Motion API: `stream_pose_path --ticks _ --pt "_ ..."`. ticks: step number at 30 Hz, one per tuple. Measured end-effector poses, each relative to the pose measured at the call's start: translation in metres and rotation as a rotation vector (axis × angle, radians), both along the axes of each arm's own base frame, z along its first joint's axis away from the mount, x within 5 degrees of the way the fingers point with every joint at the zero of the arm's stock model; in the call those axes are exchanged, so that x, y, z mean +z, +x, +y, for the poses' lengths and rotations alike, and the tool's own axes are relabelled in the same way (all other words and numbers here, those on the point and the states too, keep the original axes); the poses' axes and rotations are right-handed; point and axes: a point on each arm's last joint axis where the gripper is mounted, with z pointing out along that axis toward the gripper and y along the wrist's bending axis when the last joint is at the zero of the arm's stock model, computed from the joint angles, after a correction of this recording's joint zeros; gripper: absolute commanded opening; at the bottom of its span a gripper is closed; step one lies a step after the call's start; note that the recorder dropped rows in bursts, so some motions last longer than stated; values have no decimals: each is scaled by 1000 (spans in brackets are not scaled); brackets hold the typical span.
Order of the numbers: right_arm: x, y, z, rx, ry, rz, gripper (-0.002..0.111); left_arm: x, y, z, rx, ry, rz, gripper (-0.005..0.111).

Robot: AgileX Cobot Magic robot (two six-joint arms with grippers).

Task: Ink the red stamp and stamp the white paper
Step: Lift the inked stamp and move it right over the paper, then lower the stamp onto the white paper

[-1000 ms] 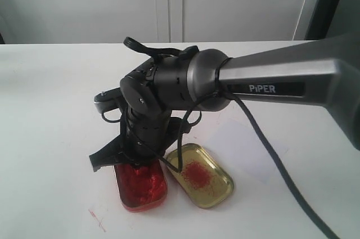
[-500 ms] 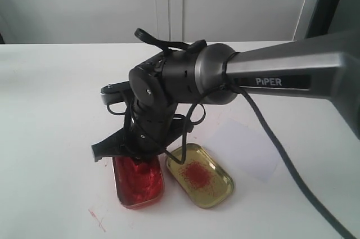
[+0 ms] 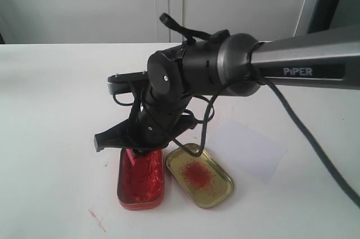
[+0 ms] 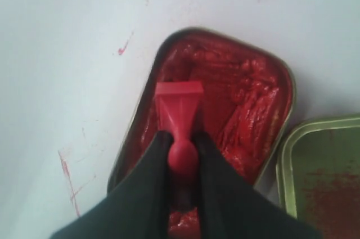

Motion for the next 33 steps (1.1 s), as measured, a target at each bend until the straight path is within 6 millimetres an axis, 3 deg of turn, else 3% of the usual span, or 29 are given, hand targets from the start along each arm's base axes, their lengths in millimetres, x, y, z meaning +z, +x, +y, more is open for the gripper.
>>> stream_pose_path --ticks 5,16,33 --pt "17 3 -9 2 -1 -42 0 0 0 0 0 0 0 0" --pt "22 25 -54 -56 -106 19 0 0 0 0 0 0 0 0" --pt "12 43 -153 -170 -208 109 0 0 0 0 0 0 0 0"
